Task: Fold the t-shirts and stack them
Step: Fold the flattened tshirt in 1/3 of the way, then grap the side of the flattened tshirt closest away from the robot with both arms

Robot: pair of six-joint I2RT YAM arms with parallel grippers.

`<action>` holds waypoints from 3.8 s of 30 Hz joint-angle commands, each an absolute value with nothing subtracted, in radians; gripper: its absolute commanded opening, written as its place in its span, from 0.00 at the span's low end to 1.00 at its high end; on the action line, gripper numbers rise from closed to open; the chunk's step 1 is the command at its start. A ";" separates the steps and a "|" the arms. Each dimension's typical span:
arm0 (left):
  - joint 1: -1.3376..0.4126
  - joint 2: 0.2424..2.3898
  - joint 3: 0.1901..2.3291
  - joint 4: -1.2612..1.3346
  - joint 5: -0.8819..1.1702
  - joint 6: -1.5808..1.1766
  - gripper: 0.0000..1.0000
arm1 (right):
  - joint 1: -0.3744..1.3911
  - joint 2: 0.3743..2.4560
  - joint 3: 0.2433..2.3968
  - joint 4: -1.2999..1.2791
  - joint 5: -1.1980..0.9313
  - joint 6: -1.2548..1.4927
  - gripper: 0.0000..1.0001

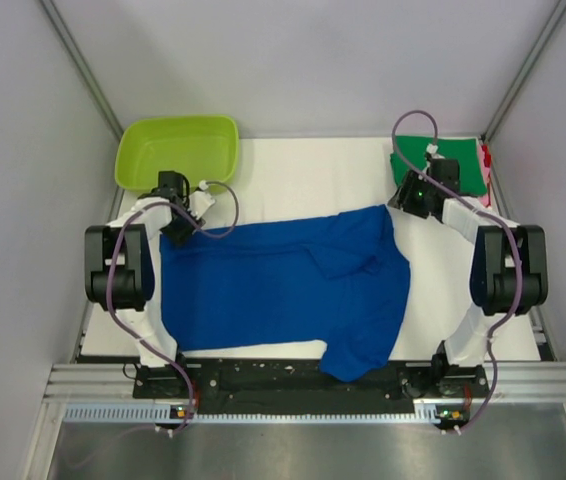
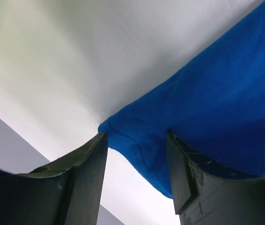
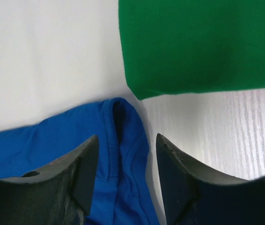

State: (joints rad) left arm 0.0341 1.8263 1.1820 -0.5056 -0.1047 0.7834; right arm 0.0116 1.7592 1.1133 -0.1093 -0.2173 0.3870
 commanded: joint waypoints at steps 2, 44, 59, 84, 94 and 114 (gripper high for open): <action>0.038 1.703 1.241 -0.532 -0.052 0.788 0.60 | 0.027 1.602 1.092 -0.225 -0.131 0.308 0.53; -0.899 2.052 1.488 -0.541 0.216 0.914 0.43 | 0.112 1.164 0.638 -0.246 -0.379 0.474 0.40; -0.882 1.881 1.411 -0.592 0.212 0.931 0.00 | 0.060 1.482 0.675 -0.006 -0.341 0.535 0.27; -0.734 1.568 1.344 -1.023 0.428 0.959 0.59 | 0.236 0.991 0.740 -0.247 -0.432 0.011 0.51; -0.200 1.188 0.881 -1.230 0.252 1.132 0.60 | 0.826 0.834 0.673 -0.565 -0.404 -0.499 0.58; -0.195 1.259 0.615 -1.056 0.054 1.091 0.67 | 1.305 1.167 0.566 -0.606 -0.262 -0.730 0.56</action>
State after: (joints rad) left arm -0.1703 1.1931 0.6510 -1.1511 0.1143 1.1175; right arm 1.2926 1.1172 0.5526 -0.6621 -0.2943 -0.7124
